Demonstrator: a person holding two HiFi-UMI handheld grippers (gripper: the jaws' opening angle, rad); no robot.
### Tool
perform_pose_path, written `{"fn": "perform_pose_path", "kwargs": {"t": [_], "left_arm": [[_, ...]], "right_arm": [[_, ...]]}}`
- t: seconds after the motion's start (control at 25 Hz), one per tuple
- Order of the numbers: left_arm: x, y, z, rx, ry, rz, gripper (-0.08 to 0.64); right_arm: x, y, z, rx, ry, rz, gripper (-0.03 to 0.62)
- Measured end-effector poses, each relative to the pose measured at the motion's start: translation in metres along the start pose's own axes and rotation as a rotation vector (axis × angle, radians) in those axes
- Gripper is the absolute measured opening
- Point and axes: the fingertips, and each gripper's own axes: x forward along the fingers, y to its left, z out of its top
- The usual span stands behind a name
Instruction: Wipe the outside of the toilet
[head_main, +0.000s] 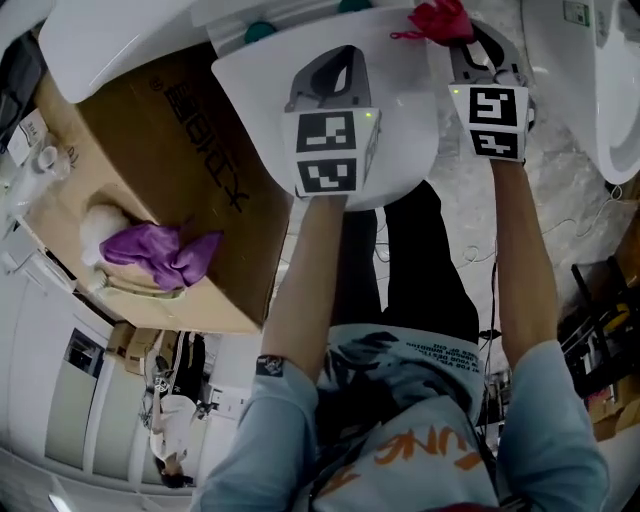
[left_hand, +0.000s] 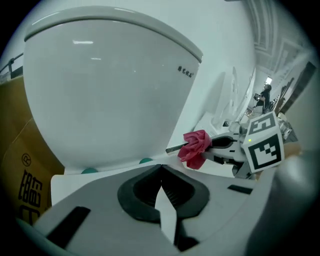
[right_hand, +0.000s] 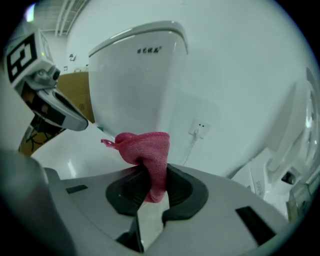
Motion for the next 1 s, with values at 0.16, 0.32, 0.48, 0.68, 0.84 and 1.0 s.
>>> {"fn": "perform_pose_path", "kwargs": {"t": [0.16,0.32,0.48,0.68,0.84,1.0], "left_arm": [[-0.036,-0.002,-0.001,0.022,-0.054,-0.037,0.026],[-0.096,0.023,0.002,0.032,-0.111,-0.015,0.025],[-0.177,0.045,0.024,-0.041,-0.220,-0.021,0.026],[-0.281,0.047,0.064,0.092,-0.309,0.030,0.025],[-0.349,0.052,0.109,0.069,-0.438,0.060,0.025],[-0.411,0.053,0.149,0.026,-0.555,0.096,0.025]], "right_arm": [[-0.045,0.020,0.004,0.175,-0.045,-0.046,0.087],[-0.087,0.062,0.035,0.323,-0.130,-0.043,0.087],[-0.134,0.107,0.084,0.398,-0.211,-0.007,0.087],[-0.200,0.146,0.164,0.403,-0.297,0.039,0.087],[-0.247,0.160,0.229,0.373,-0.380,0.053,0.087],[-0.295,0.165,0.283,0.355,-0.459,0.051,0.089]]}}
